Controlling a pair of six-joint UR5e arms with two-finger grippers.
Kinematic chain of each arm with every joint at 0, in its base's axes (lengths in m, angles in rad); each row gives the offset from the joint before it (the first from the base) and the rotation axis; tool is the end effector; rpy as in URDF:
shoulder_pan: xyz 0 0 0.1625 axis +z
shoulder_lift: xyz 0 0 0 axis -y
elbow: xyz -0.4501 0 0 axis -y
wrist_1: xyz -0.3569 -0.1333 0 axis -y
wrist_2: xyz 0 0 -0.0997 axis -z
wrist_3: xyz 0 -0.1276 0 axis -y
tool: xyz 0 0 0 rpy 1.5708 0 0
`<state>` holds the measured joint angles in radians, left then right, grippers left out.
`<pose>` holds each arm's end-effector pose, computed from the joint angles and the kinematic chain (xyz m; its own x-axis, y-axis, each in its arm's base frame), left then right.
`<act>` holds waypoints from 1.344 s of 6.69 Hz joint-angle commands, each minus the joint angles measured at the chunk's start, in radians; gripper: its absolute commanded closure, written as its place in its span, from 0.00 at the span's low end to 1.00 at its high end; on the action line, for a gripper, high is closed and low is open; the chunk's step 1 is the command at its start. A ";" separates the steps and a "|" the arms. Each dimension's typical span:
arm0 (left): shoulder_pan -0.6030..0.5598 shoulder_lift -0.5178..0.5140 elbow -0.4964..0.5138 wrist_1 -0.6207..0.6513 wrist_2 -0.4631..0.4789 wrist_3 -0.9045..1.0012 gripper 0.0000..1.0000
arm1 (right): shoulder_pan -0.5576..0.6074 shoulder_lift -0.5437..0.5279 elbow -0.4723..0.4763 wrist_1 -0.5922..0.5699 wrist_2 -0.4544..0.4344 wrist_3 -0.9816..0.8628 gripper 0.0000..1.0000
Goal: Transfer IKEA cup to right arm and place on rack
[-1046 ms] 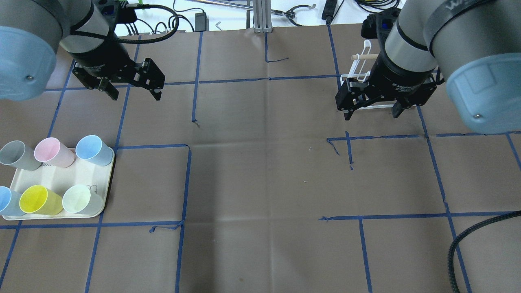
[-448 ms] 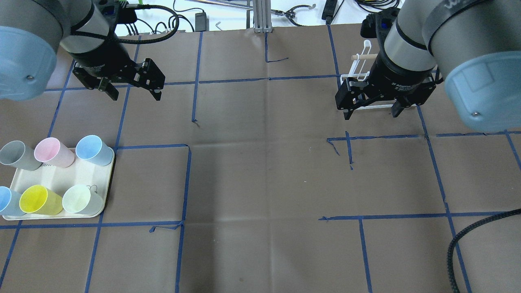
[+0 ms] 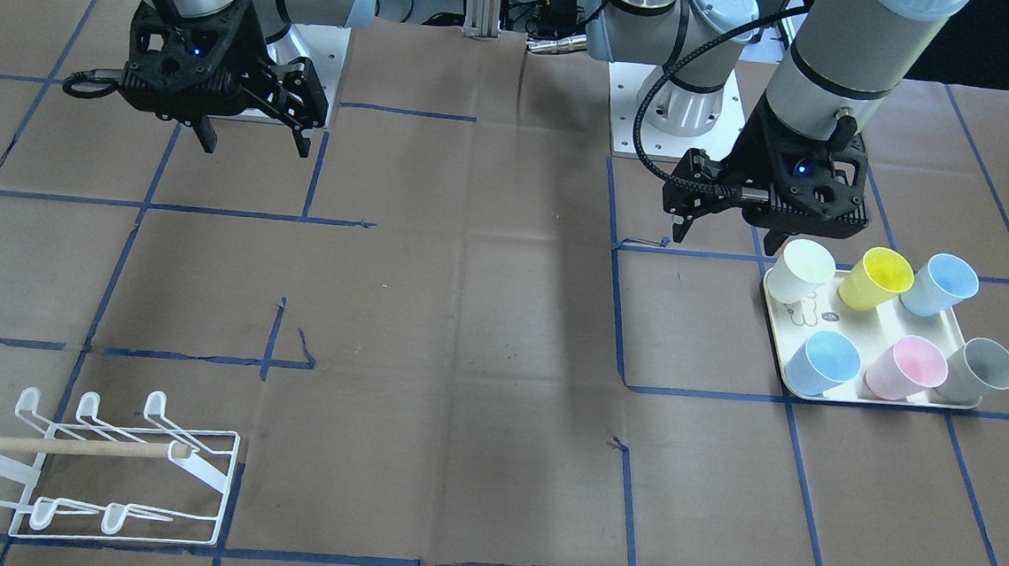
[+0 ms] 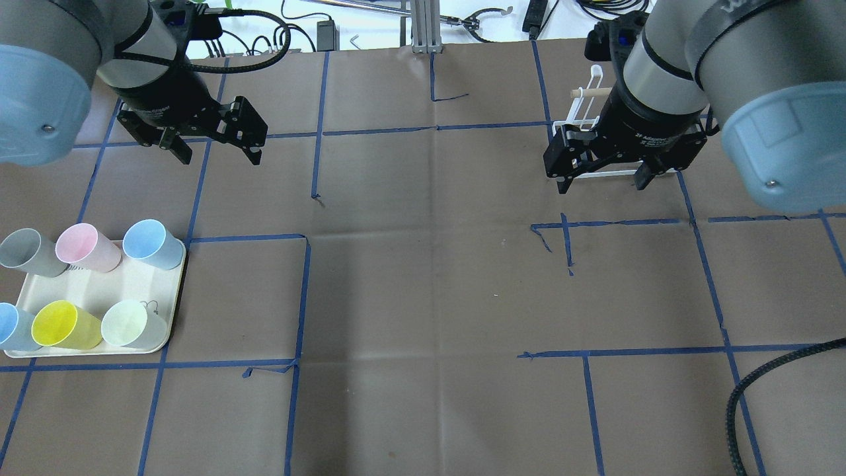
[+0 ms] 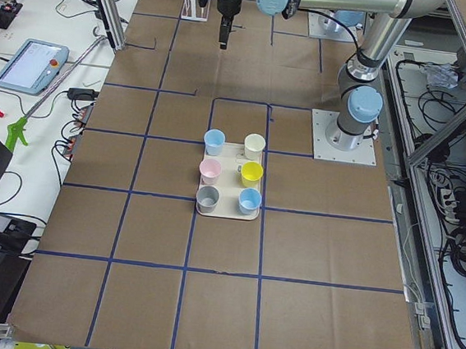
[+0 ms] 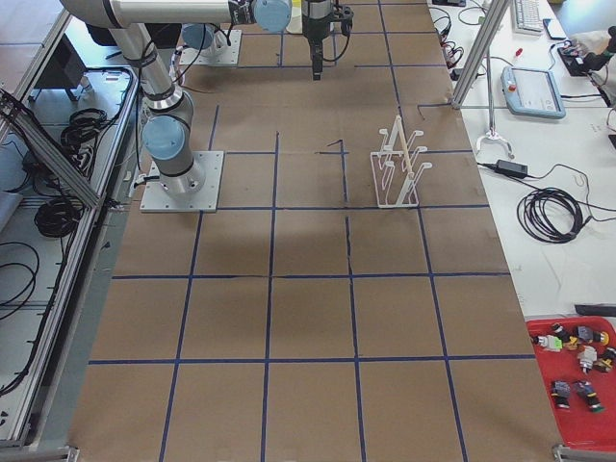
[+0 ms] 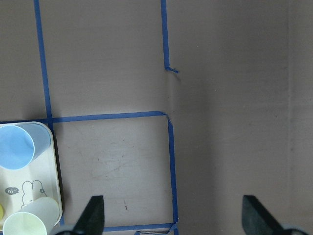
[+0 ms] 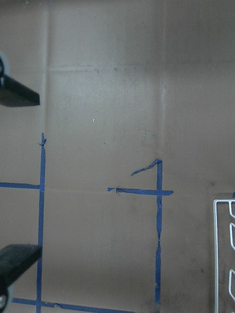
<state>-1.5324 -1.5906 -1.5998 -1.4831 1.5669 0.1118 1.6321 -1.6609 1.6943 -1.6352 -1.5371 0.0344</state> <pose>-0.1157 -0.4748 0.4715 -0.9973 0.0734 -0.0005 0.0734 0.9965 -0.0391 0.1631 -0.4106 0.4745 -0.9990 -0.0279 -0.0347 -0.0269 0.9992 -0.0298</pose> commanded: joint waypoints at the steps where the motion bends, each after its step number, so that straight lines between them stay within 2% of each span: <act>1: 0.015 0.003 -0.005 0.006 0.004 0.066 0.01 | 0.000 0.001 0.004 -0.002 0.000 0.001 0.00; 2: 0.037 0.009 -0.026 0.013 0.004 0.122 0.01 | 0.000 0.001 0.004 -0.002 0.000 -0.001 0.00; 5: 0.332 0.011 -0.075 0.017 -0.005 0.271 0.01 | 0.000 0.001 -0.004 -0.002 -0.005 -0.004 0.00; 6: 0.378 -0.003 -0.075 0.027 -0.001 0.317 0.01 | 0.000 0.001 -0.002 -0.002 -0.005 -0.004 0.00; 7: 0.383 -0.018 -0.097 0.082 0.001 0.324 0.01 | 0.000 0.001 -0.002 0.000 -0.003 -0.004 0.00; 9: 0.383 -0.072 -0.202 0.288 0.001 0.327 0.01 | 0.000 0.001 -0.004 -0.002 0.000 -0.004 0.00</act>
<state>-1.1518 -1.6311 -1.7431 -1.3111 1.5674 0.4339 1.6322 -1.6597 1.6928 -1.6364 -1.5388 0.0314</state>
